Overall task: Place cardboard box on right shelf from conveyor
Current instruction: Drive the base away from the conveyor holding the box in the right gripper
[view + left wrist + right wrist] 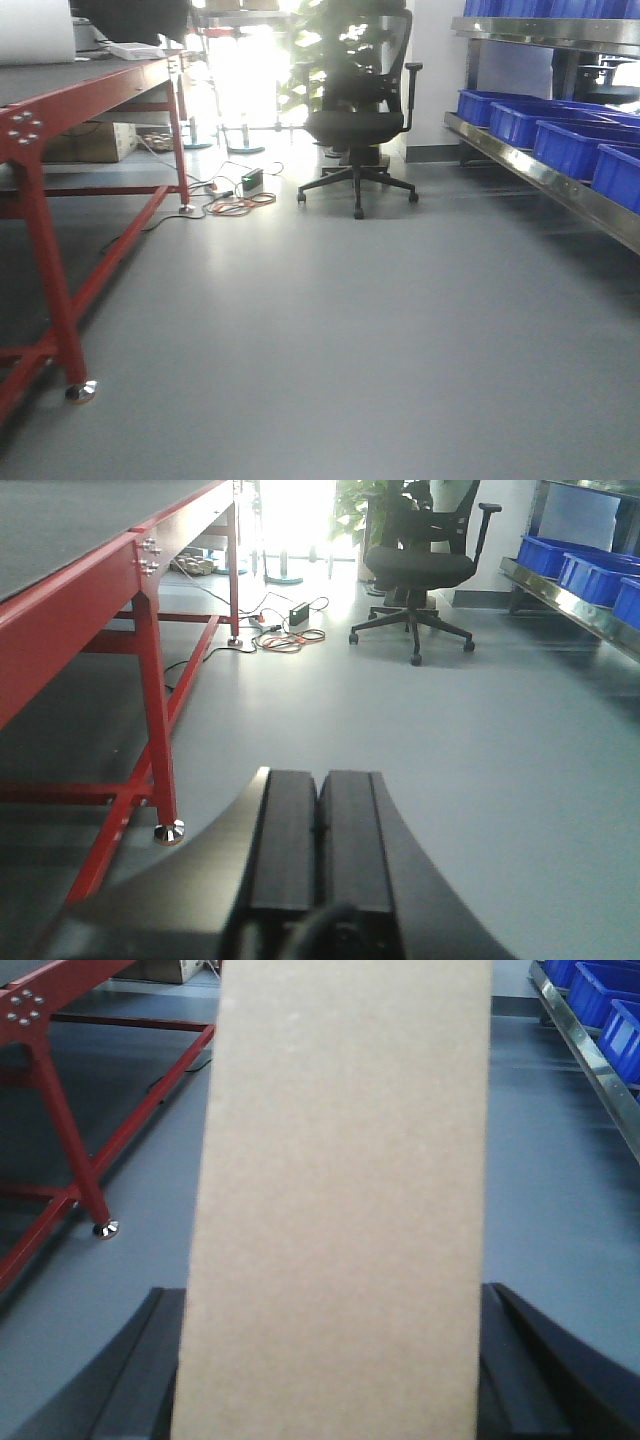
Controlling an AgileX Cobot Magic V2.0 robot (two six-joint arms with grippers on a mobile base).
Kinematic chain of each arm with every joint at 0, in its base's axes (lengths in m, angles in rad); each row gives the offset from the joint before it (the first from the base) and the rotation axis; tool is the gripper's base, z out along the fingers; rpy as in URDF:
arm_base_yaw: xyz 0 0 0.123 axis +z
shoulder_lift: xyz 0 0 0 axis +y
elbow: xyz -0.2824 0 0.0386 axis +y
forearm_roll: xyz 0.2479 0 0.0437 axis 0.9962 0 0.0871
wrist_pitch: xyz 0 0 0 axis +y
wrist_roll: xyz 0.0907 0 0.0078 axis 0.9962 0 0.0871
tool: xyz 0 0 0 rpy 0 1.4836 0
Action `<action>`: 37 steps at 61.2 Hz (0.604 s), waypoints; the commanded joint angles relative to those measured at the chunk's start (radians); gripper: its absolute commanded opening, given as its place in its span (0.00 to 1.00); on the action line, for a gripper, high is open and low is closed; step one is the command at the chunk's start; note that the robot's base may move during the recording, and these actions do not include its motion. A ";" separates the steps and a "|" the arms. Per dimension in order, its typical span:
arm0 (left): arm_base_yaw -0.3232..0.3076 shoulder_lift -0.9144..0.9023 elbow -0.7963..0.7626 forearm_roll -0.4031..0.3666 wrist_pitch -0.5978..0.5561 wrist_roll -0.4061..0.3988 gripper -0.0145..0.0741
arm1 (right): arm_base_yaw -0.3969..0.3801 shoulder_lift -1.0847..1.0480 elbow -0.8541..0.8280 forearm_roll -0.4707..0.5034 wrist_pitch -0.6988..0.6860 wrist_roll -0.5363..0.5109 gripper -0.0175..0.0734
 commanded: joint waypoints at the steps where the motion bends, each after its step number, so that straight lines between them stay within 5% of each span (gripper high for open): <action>1: 0.008 -0.015 0.010 -0.006 -0.087 0.000 0.03 | -0.006 0.011 -0.026 -0.032 -0.093 -0.005 0.40; 37: 0.000 -0.015 0.010 -0.006 -0.087 0.000 0.03 | -0.006 0.011 -0.026 -0.032 -0.093 -0.005 0.40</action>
